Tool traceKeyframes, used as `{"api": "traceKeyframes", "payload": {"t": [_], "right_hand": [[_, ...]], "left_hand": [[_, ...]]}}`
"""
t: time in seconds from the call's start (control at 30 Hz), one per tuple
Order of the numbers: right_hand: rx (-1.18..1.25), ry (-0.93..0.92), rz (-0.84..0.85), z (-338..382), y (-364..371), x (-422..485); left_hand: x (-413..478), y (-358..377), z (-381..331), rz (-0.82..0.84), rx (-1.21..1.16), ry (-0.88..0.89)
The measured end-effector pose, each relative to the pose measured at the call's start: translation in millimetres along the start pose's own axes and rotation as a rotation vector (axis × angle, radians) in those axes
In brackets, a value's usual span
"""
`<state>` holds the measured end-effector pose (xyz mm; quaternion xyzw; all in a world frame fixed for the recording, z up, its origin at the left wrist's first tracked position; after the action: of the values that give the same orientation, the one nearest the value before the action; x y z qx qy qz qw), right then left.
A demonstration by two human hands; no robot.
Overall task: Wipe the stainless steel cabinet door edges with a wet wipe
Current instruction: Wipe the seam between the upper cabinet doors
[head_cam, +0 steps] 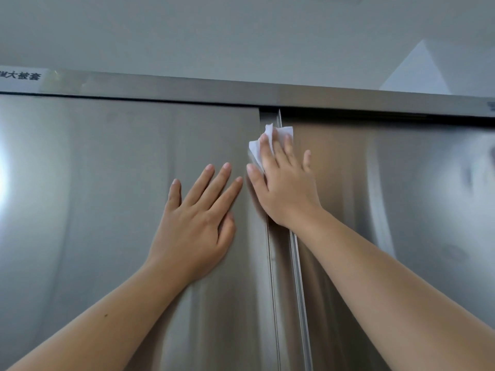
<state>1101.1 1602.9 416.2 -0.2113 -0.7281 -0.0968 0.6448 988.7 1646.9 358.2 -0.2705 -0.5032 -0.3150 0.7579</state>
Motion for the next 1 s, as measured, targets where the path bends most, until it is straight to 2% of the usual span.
{"api": "traceKeyframes", "payload": {"t": [0.17, 0.43, 1.0], "right_hand": [[-0.164, -0.007, -0.025, -1, 3, 3], [-0.096, -0.074, -0.051, 3, -1, 0], [-0.094, -0.041, -0.032, 9, 1, 5]], "left_hand": [[0, 1, 0, 0.005, 0.003, -0.002], [0, 1, 0, 0.005, -0.003, -0.003], [0, 0, 0, 0.008, -0.008, 0.004]]}}
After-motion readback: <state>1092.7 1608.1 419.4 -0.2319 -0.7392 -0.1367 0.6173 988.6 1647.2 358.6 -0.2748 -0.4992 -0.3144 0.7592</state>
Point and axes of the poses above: each hand's wrist, its own x-axis towards the middle knuckle, its own y-axis out of the palm, z = x × y, the point moved 8 cm from there along x, towards the middle knuckle, and after that the axes turned 11 degrees about -x, right-handed, at the moved point
